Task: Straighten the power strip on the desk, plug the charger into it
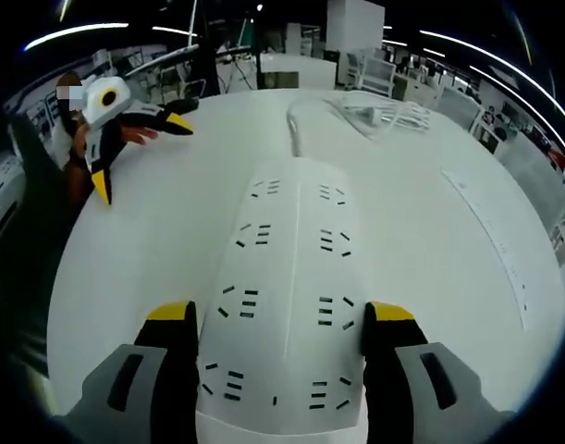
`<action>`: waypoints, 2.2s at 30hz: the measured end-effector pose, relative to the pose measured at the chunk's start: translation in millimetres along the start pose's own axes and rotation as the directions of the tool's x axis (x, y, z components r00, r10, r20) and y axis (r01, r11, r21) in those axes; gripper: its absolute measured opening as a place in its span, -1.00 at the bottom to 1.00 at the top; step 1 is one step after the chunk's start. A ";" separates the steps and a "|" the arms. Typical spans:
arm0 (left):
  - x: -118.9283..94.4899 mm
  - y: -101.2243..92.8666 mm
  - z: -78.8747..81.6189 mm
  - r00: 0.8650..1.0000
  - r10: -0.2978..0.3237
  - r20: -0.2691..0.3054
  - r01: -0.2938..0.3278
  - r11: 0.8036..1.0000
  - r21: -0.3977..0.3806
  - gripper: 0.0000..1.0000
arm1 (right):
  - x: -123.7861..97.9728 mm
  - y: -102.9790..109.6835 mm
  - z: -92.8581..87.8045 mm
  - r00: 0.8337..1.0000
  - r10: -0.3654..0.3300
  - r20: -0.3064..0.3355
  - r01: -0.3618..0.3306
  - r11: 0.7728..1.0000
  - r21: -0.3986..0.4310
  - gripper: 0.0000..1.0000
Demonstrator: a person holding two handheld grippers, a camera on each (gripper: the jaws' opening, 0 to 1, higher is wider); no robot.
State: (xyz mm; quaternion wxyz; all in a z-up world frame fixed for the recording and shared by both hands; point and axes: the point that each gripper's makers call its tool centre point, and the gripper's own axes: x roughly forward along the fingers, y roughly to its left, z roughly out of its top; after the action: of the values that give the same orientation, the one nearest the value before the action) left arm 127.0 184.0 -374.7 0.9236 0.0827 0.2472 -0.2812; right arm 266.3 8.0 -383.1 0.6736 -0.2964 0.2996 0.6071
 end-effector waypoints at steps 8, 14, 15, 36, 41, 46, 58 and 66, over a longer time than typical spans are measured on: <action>1.7 -1.7 -0.5 1.000 -0.004 -0.004 0.004 1.000 0.001 0.98 | -0.7 0.6 -1.5 1.000 0.015 -0.008 -0.015 1.000 -0.016 0.45; 2.0 -1.1 0.0 1.000 0.000 -0.005 0.000 1.000 -0.003 0.98 | -1.4 1.6 -2.9 0.999 0.030 -0.009 -0.031 0.999 -0.035 0.45; 2.1 -1.1 0.1 1.000 0.001 -0.006 -0.001 1.000 -0.003 0.98 | -1.5 1.3 -3.4 0.999 0.035 -0.009 -0.035 0.999 -0.038 0.45; 1.7 -1.1 4.9 1.000 0.016 0.000 -0.016 1.000 -0.001 0.98 | -1.2 -0.8 -4.9 0.996 0.087 -0.027 -0.089 0.991 -0.099 0.45; 1.8 -3.4 5.7 1.000 0.008 0.003 -0.008 1.000 -0.003 0.98 | -1.4 -1.3 -5.0 0.995 0.098 -0.031 -0.101 0.989 -0.112 0.44; 1.7 -3.5 6.0 1.000 0.008 0.003 -0.008 1.000 0.000 0.98 | -1.8 -2.3 -4.8 0.994 0.105 -0.031 -0.108 0.987 -0.121 0.44; 2.2 -3.5 5.3 1.000 0.008 0.000 -0.008 1.000 -0.006 0.98 | -2.0 -4.6 -4.7 0.990 0.133 -0.038 -0.138 0.979 -0.151 0.44; 2.7 -4.5 6.2 1.000 0.004 0.000 -0.004 1.000 -0.001 0.99 | -2.0 -6.2 -4.4 0.988 0.146 -0.051 -0.152 0.974 -0.168 0.44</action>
State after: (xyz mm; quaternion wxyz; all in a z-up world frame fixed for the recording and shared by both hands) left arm 129.0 177.2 -370.7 0.9241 0.0828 0.2473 -0.2795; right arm 272.2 2.9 -384.2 0.5923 -0.3416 0.2806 0.6736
